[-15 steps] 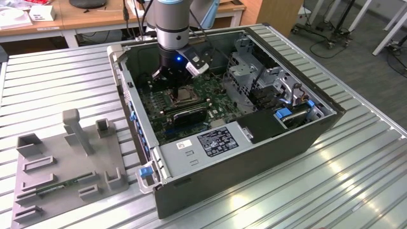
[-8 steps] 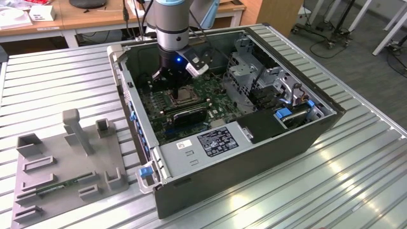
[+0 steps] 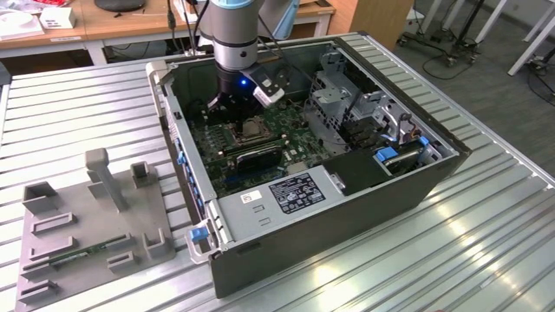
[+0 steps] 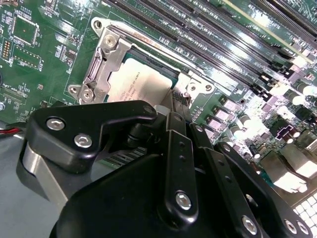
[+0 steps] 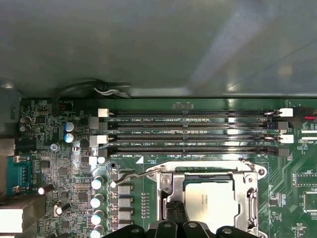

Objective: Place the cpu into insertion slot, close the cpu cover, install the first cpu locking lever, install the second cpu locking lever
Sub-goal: 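Close the cpu cover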

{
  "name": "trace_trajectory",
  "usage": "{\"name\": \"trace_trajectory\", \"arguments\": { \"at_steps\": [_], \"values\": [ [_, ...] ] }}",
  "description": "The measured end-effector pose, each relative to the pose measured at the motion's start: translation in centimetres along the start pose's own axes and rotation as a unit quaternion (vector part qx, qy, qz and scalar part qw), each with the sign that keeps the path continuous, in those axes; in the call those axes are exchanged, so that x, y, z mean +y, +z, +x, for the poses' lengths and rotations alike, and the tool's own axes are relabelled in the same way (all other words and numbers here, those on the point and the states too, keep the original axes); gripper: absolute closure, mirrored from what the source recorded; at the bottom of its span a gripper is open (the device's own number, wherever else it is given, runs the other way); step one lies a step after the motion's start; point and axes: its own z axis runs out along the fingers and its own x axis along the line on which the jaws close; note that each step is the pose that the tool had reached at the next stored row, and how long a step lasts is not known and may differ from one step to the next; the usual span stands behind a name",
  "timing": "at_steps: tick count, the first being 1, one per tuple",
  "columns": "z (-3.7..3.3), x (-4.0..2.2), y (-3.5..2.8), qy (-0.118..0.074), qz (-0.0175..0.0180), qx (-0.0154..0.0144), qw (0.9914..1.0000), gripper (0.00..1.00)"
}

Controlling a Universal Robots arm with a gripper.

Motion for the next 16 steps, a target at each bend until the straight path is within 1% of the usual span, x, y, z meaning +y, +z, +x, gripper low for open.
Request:
{"name": "trace_trajectory", "arguments": {
  "at_steps": [16],
  "values": [
    [0.02, 0.0, 0.26, 0.0, 0.0003, 0.0, 1.0, 0.89]
  ]
}}
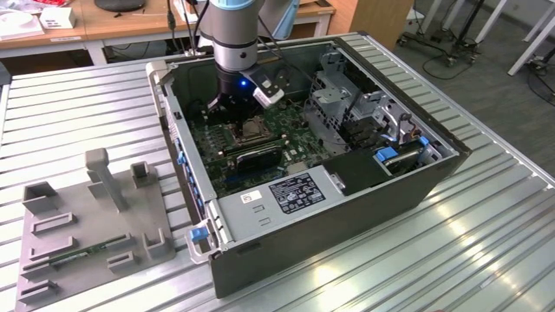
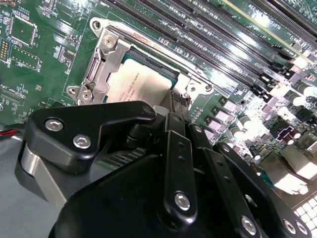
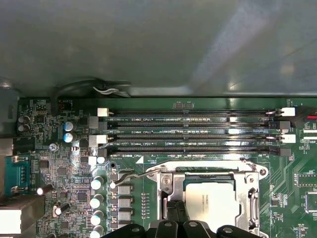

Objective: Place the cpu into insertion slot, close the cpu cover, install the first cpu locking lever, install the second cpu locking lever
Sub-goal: 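Close the cpu cover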

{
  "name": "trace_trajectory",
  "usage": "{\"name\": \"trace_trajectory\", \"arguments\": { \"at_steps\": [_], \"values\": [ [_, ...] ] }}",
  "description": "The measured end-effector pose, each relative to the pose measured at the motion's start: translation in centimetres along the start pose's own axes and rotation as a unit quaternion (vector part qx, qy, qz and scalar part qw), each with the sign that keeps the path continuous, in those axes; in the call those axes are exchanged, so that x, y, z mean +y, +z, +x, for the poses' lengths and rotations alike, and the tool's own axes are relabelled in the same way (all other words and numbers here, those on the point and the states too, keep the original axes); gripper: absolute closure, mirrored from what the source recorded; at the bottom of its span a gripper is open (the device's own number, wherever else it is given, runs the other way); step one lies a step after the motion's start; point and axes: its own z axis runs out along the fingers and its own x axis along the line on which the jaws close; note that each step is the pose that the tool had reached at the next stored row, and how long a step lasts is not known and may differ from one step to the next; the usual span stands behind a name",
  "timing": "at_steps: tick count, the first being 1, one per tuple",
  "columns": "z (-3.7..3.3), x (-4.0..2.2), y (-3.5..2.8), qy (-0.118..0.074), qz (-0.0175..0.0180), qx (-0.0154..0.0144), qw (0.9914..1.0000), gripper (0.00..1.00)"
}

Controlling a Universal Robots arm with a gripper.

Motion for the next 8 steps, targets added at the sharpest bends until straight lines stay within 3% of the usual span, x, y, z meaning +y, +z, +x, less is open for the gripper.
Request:
{"name": "trace_trajectory", "arguments": {
  "at_steps": [8],
  "values": [
    [0.08, -0.05, 0.2, 0.0, 0.0005, 0.0003, 1.0, 0.89]
  ]
}}
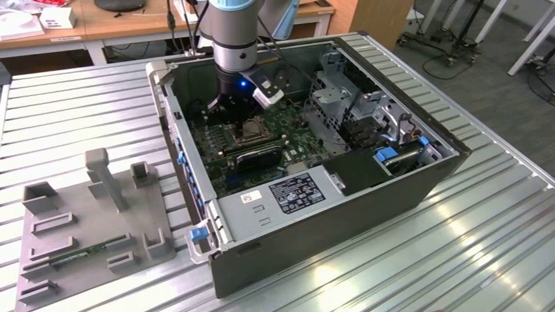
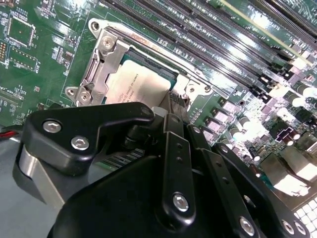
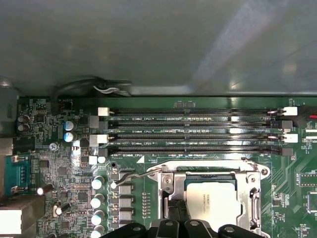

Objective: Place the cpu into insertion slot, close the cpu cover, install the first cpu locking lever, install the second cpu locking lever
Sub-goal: 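Close the cpu cover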

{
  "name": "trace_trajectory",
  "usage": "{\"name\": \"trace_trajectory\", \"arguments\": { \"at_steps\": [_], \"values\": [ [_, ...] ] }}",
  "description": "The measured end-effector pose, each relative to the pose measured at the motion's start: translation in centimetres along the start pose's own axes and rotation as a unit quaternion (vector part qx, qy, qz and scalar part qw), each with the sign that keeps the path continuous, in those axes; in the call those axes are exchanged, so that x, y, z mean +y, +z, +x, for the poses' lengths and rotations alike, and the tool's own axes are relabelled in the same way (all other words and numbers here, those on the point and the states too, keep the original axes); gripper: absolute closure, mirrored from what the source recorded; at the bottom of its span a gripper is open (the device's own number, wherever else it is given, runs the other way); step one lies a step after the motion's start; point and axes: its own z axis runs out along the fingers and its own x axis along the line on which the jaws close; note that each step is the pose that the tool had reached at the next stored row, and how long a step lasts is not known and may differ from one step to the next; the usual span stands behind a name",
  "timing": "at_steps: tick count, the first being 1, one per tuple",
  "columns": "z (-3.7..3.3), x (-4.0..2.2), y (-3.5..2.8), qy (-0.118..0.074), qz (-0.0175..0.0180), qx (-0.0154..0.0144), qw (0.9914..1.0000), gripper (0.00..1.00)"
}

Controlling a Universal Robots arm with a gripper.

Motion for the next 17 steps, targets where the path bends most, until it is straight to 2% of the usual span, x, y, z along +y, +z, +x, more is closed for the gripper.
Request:
{"name": "trace_trajectory", "arguments": {
  "at_steps": [8, 14, 17],
  "values": [
    [-0.03, 0.04, -0.07, 0.0, -0.0005, -0.0004, 1.0, 0.89],
    [-0.06, 0.06, -0.63, 0.0, -0.0007, -0.0005, 1.0, 0.89],
    [-0.06, 0.05, -0.68, 0.0, -0.0007, -0.0005, 1.0, 0.89]
  ]
}}
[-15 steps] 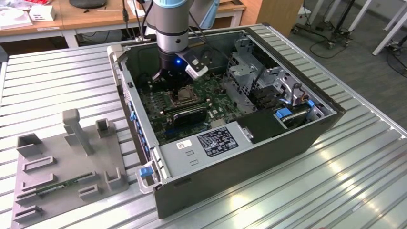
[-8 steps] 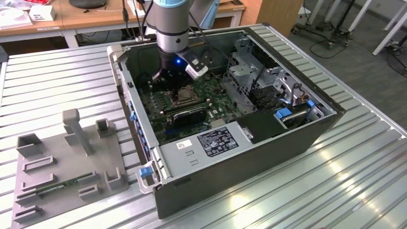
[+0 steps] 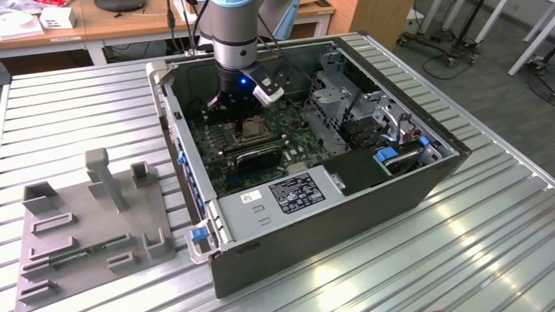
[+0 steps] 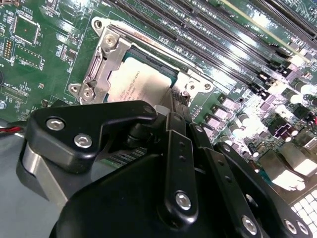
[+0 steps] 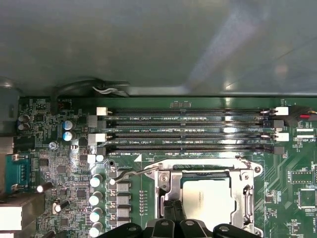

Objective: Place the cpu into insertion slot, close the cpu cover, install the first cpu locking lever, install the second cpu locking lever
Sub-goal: 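Close the cpu cover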

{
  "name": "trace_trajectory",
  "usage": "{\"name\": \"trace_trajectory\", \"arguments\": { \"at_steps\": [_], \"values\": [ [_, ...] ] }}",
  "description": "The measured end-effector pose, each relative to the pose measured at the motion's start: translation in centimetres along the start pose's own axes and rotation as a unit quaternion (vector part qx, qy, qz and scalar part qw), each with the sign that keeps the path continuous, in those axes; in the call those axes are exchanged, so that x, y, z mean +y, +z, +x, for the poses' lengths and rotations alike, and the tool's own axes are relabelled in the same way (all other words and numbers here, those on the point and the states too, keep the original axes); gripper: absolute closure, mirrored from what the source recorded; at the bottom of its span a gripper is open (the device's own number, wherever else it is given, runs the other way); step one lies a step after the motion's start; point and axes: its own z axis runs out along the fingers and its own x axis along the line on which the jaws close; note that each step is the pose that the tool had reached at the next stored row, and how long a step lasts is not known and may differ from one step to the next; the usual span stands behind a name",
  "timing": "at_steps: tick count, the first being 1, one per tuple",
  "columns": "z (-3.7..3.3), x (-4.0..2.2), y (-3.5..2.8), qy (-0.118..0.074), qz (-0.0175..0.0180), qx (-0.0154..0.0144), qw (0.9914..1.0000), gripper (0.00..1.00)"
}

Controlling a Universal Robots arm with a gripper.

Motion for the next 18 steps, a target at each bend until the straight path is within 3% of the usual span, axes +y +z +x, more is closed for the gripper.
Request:
{"name": "trace_trajectory", "arguments": {
  "at_steps": [10, 18],
  "values": [
    [0.12, 0.03, 0.02, 0.0, 0.0001, -0.0003, 1.0, 0.89],
    [0.26, 0.02, 0.38, 0.0, 0.0004, -0.0001, 1.0, 0.89]
  ]
}}
